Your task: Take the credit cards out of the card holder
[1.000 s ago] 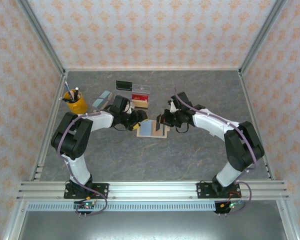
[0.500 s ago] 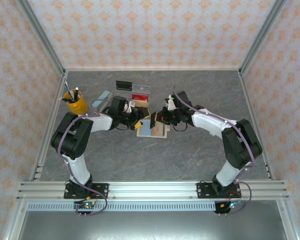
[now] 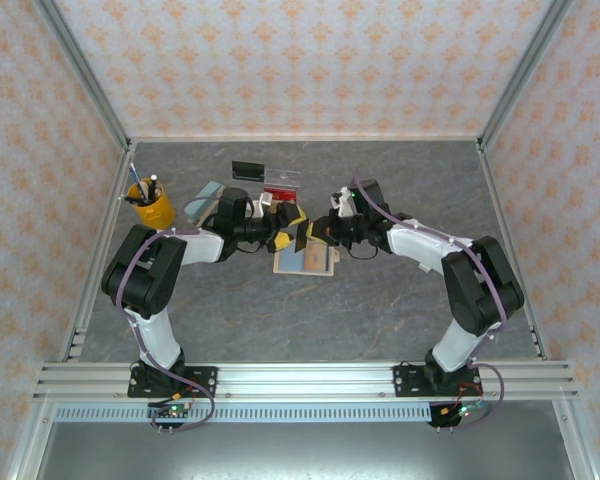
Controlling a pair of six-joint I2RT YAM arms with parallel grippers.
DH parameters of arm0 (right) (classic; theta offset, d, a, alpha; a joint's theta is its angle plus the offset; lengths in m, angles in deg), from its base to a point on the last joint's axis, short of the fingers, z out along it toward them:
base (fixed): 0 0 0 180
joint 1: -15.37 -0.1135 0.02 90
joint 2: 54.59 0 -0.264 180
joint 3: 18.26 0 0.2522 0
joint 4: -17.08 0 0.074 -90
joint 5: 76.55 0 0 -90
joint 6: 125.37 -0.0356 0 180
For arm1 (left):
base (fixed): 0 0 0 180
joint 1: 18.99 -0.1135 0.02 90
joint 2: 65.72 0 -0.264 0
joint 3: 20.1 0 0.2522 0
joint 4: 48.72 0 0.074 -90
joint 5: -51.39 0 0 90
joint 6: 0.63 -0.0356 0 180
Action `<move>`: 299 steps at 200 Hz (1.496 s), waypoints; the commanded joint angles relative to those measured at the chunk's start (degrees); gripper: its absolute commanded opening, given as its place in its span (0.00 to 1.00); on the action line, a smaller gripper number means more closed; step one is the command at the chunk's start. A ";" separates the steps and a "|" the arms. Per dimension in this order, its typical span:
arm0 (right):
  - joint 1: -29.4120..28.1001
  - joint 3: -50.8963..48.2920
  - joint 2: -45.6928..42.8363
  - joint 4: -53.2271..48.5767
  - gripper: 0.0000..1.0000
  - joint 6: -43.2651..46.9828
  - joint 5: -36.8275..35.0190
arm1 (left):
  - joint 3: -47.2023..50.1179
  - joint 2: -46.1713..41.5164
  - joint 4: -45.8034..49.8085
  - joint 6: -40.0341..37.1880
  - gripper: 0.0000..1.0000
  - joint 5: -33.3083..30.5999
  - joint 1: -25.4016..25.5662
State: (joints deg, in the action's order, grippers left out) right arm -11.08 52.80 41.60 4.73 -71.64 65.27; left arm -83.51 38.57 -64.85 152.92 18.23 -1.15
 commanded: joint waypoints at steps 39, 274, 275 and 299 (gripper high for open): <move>0.08 -0.30 1.37 5.97 0.01 -2.22 2.86 | -0.80 0.15 -4.62 2.53 0.93 3.62 -0.36; 2.47 -1.55 2.61 8.22 0.02 -5.19 3.30 | -0.21 -0.52 -6.76 2.36 0.08 4.30 -0.44; 2.47 -1.52 2.65 8.19 0.02 -5.20 3.30 | -0.20 -0.55 -6.67 2.32 0.07 4.27 -0.44; 2.55 -1.64 1.89 7.67 0.12 -6.55 2.33 | -0.71 -1.79 -4.17 0.92 0.00 2.75 -0.44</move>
State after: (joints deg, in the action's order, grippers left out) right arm -7.94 51.40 44.15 9.86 -76.56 66.60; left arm -82.66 38.53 -69.29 155.45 21.07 -1.89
